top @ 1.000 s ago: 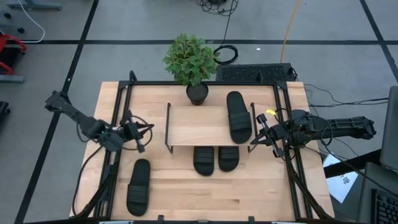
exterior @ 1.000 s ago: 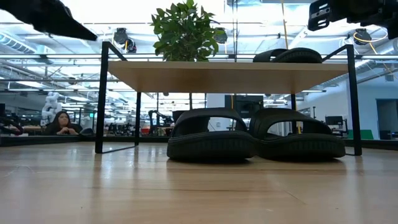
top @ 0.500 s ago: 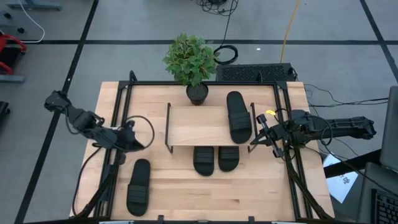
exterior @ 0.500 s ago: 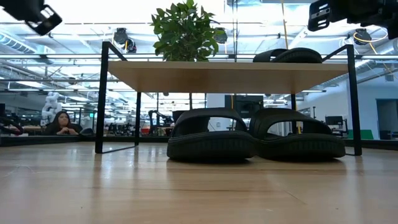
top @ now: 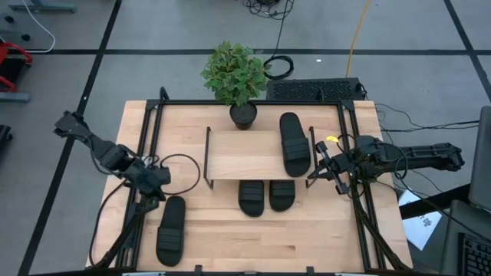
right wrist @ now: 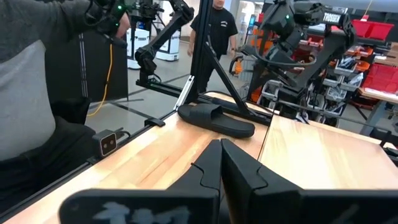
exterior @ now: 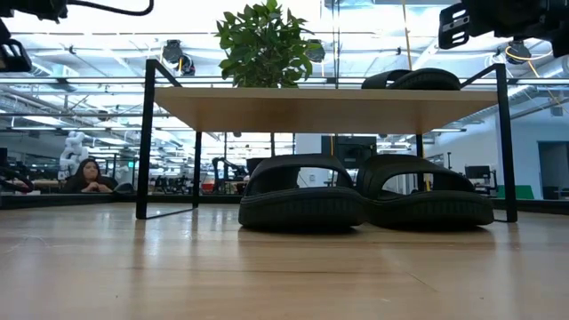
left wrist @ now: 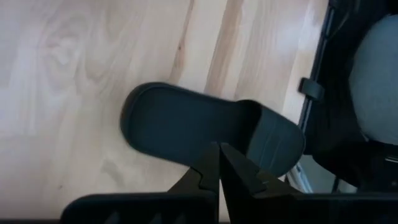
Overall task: Pick and place slides into the shelf
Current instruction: Put the black slides on the shelf
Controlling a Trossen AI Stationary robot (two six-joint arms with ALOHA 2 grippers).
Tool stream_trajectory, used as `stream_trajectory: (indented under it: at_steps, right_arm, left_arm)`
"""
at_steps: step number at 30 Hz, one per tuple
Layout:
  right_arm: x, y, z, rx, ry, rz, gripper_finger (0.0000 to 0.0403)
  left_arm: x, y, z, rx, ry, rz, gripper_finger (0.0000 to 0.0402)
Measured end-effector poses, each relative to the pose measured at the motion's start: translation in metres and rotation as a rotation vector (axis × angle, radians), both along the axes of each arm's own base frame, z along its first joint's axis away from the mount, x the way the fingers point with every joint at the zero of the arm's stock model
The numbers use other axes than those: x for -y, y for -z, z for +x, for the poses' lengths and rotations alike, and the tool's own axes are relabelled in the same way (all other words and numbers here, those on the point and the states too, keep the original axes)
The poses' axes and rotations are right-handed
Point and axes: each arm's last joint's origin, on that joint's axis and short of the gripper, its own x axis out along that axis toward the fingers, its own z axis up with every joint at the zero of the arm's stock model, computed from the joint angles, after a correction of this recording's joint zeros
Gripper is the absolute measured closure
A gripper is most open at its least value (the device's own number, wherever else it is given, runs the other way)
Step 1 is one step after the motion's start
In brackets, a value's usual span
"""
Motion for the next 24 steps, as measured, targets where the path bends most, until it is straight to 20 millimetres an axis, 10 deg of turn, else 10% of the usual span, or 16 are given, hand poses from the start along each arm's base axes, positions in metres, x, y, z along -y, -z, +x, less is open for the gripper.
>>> stream_trajectory:
  at_steps: [24]
  right_arm:
    - [0.0, 0.003, 0.001, -0.021, -0.002, -0.012, 0.0403]
  left_arm:
    - [0.066, 0.031, 0.03, -0.123, -0.005, -0.043, 0.0102]
